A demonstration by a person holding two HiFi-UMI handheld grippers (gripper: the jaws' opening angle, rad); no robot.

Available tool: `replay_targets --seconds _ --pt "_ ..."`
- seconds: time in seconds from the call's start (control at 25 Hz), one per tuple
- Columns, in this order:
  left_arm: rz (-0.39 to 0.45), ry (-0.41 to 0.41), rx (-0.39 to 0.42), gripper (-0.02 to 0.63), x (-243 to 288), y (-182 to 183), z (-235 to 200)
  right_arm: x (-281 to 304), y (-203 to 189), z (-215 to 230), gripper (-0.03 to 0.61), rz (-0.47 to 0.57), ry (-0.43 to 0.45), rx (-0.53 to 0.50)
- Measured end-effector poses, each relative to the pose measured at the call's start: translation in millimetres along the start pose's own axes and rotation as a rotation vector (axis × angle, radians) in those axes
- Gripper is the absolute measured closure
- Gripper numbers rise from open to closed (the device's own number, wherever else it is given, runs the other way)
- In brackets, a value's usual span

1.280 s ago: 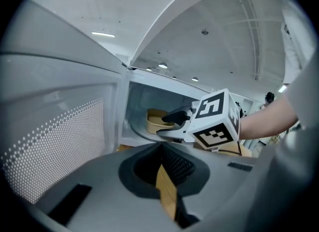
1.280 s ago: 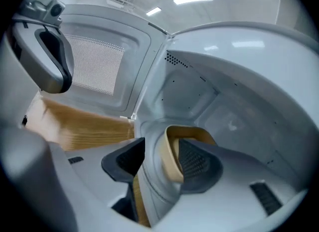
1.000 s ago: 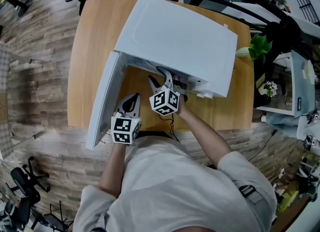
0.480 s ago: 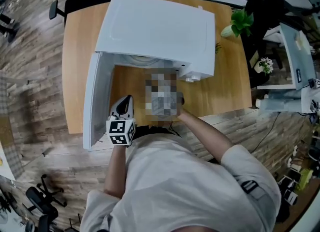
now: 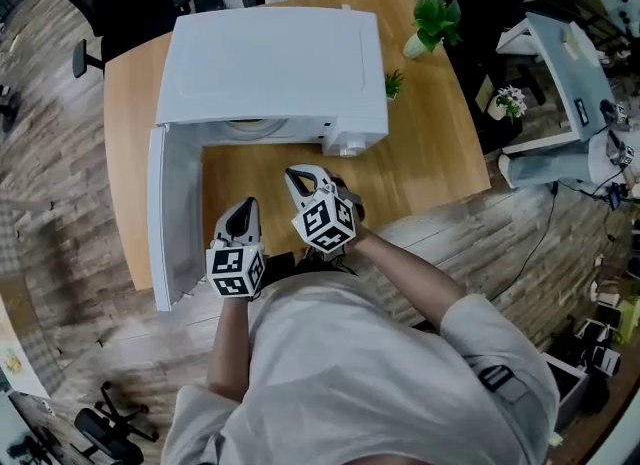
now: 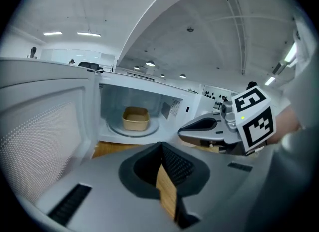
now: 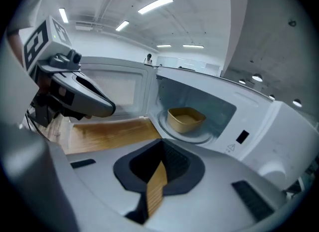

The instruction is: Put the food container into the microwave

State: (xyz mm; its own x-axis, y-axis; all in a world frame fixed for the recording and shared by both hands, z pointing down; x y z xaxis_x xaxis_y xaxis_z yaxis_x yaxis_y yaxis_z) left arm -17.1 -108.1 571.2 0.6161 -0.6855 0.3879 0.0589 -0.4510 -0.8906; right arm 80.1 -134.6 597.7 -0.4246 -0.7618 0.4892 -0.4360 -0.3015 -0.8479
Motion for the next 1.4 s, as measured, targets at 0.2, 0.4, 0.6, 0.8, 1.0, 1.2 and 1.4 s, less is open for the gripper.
replay_targets --seconds 0.2,0.4,0.6,0.8,1.0,1.2,1.4 --pt "-0.012 -0.045 0.008 0.601 7 -2 16 -21 -1 1 0.574 0.019 -0.009 0.077" --pt "-0.016 -0.092 0.039 0.601 17 5 29 -42 2 12 0.574 0.051 -0.065 0.137" --pt "0.017 -0.133 0.073 0.601 30 27 36 -61 10 33 0.574 0.089 -0.155 0.203" --pt "0.054 -0.167 0.079 0.601 39 47 43 -79 19 48 0.574 0.132 -0.216 0.272" --pt "0.088 -0.2 0.114 0.601 42 69 50 -93 30 64 0.575 0.166 -0.271 0.284" --pt "0.151 -0.221 0.132 0.601 37 103 55 -110 54 88 0.575 0.244 -0.347 0.315" --pt "0.228 -0.23 0.148 0.601 36 139 57 -126 84 111 0.575 0.314 -0.421 0.295"
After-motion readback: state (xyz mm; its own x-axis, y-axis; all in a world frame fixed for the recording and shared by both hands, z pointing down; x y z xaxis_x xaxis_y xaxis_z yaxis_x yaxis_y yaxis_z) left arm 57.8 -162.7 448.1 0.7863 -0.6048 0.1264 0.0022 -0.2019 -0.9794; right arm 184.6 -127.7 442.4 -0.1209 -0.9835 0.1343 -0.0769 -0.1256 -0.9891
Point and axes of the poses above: the fingertips, and each gripper's own axes: x forward along the fingers, z to its right, y out of its top, the point moved 1 cm from there along -x, backward along the fingers, and after that the axes turned 6 degrees about z, right-handed, at the moved point
